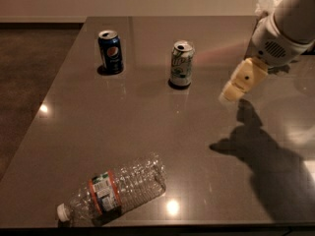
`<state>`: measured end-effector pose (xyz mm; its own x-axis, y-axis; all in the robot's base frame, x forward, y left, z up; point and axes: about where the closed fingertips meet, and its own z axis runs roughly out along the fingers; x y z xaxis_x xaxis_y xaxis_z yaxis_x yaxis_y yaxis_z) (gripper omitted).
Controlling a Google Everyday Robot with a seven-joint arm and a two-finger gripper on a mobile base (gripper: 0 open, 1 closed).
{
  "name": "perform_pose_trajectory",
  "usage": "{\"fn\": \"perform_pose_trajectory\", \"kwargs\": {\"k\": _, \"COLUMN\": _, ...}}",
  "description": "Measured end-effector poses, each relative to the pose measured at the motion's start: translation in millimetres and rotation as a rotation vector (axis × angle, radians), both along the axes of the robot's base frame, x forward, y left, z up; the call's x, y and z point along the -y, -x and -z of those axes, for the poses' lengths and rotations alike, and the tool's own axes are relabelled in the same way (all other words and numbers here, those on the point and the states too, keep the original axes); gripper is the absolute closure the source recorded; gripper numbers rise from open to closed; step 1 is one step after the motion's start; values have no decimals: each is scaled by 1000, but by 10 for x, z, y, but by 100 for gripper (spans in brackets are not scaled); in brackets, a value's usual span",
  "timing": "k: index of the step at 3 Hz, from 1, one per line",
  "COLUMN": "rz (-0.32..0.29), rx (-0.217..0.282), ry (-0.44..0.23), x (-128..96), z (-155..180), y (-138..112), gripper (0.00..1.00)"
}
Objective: Knock 7up can over
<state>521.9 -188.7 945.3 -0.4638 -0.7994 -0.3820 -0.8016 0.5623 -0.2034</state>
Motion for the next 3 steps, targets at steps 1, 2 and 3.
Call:
{"fn": "perform_pose_trajectory", "kwargs": {"k": 1, "rz": 95, "rx": 64, "ry": -153, "x": -288, "z": 48, "y": -340, "gripper": 0}}
{"fn": "perform_pose_trajectory", "kwargs": {"k": 2, "rz": 117, "rx": 129, "ry": -255, "x": -616, "z": 82, "y": -580, "gripper": 0}}
{"fn": "perform_pose_trajectory", "kwargs": {"k": 3, "rz": 112, "rx": 160, "ry": -316, "x": -866, "z": 207, "y": -802, "gripper": 0}}
